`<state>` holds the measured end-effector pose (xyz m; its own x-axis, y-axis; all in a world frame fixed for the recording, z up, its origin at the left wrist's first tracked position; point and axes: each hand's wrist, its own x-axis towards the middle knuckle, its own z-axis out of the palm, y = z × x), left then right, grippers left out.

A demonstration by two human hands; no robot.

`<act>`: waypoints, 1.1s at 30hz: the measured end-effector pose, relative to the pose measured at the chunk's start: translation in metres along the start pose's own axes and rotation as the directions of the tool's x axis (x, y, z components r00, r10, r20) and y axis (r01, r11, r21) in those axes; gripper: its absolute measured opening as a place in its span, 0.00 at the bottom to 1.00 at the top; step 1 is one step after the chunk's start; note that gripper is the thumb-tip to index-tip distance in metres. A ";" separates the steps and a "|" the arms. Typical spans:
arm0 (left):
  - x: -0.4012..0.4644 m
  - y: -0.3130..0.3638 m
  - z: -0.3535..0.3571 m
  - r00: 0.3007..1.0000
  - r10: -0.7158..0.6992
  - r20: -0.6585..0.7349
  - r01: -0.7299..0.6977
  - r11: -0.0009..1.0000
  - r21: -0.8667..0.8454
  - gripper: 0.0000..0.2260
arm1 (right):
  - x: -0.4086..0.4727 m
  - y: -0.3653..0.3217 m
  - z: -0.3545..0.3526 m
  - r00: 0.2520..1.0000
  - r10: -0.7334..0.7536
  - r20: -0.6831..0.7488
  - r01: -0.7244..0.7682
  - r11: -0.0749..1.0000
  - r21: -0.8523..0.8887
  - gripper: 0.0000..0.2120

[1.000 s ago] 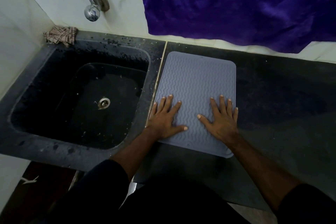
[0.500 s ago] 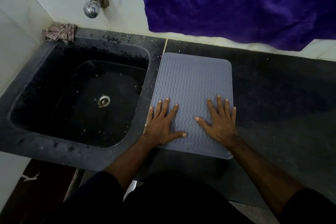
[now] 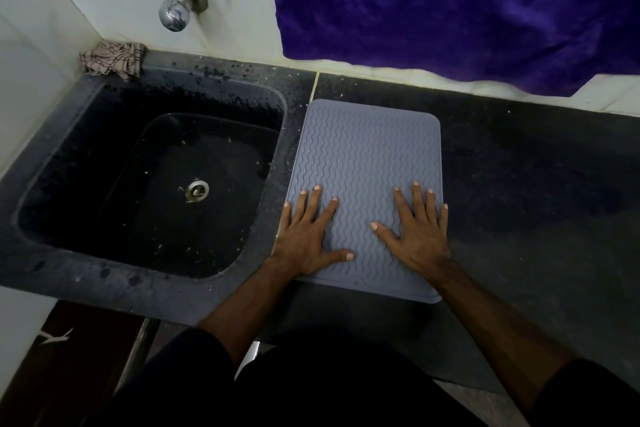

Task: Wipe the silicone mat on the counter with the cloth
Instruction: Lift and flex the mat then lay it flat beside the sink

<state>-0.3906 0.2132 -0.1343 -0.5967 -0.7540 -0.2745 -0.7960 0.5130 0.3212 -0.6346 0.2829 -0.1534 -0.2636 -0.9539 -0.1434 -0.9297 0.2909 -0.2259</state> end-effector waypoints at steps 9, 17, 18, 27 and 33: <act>0.001 -0.001 0.000 1.000 -0.001 0.015 0.001 1.000 -0.006 0.52 | -0.001 -0.001 0.002 1.000 0.009 -0.001 -0.009 1.000 0.000 0.41; 0.001 0.001 -0.003 0.999 -0.012 0.032 0.012 1.000 0.000 0.52 | -0.002 -0.002 0.000 1.000 0.013 0.009 -0.013 1.000 0.004 0.41; 0.001 0.001 -0.003 0.999 -0.014 0.033 0.014 1.000 0.001 0.52 | -0.002 -0.003 -0.001 1.000 0.013 0.014 -0.013 1.000 0.005 0.41; 0.002 0.005 -0.004 0.998 -0.045 0.035 0.046 0.999 -0.014 0.53 | -0.006 0.002 -0.022 0.998 -0.020 0.058 0.010 0.987 0.163 0.42; 0.011 0.035 -0.016 0.995 -0.101 -0.016 0.100 0.994 -0.046 0.52 | -0.010 0.037 -0.052 1.000 0.013 0.014 -0.015 0.984 0.176 0.41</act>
<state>-0.4236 0.2159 -0.1118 -0.5120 -0.8083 -0.2907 -0.8460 0.4159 0.3337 -0.6799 0.2992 -0.1101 -0.2716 -0.9490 -0.1600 -0.8659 0.3136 -0.3896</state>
